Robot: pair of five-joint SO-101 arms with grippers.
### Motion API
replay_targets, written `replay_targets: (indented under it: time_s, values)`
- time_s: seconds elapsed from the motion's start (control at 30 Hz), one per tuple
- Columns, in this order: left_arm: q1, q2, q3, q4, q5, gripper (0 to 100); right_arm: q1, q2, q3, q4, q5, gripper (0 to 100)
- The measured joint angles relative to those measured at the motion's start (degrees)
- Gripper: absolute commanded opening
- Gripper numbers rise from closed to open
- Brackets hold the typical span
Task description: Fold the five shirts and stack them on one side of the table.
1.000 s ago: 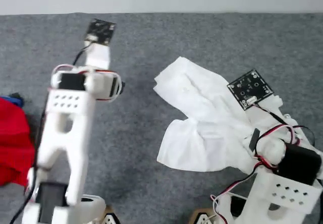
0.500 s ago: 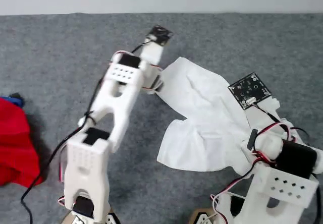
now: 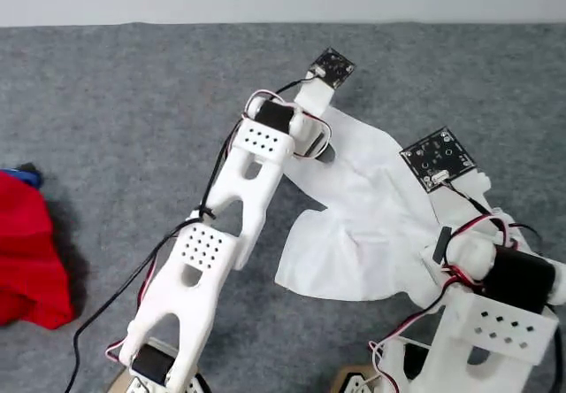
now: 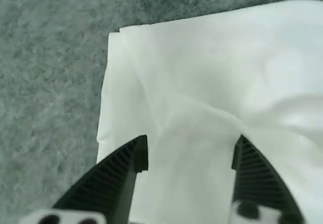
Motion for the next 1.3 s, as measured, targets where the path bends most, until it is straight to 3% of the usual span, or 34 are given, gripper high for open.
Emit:
replay_targets:
  time_s: [0.13, 0.3, 0.5, 0.77, 0.93, 1.07, 1.17, 1.3]
  values:
    - [0.18, 2.64, -4.31, 0.0, 0.0, 25, 0.0, 0.0, 0.0, 0.0, 0.0, 1.0]
    - [0.18, 3.25, -4.92, 0.0, -0.09, 15, 0.0, 0.0, 0.0, 0.0, 0.0, 1.0]
    - [1.41, 3.25, -5.01, 3.69, -6.42, 1, 0.0, 0.0, 0.0, 0.0, 0.0, 1.0]
    - [1.93, 3.25, -5.01, 7.65, -10.2, 1, 0.0, 0.0, 0.0, 0.0, 0.0, 1.0]
    - [1.58, 3.25, -8.0, 8.09, -10.2, 3, 0.0, 0.0, 0.0, 0.0, 0.0, 1.0]
    - [0.97, 3.25, -9.58, 8.18, -9.93, 18, 0.0, 0.0, 0.0, 0.0, 0.0, 1.0]
    - [0.0, 3.25, -9.67, 8.18, -5.45, 29, 0.0, 0.0, 0.0, 0.0, 0.0, 1.0]
    - [-0.88, 4.48, -9.67, 8.18, -2.55, 30, 0.0, 0.0, 0.0, 0.0, 0.0, 1.0]
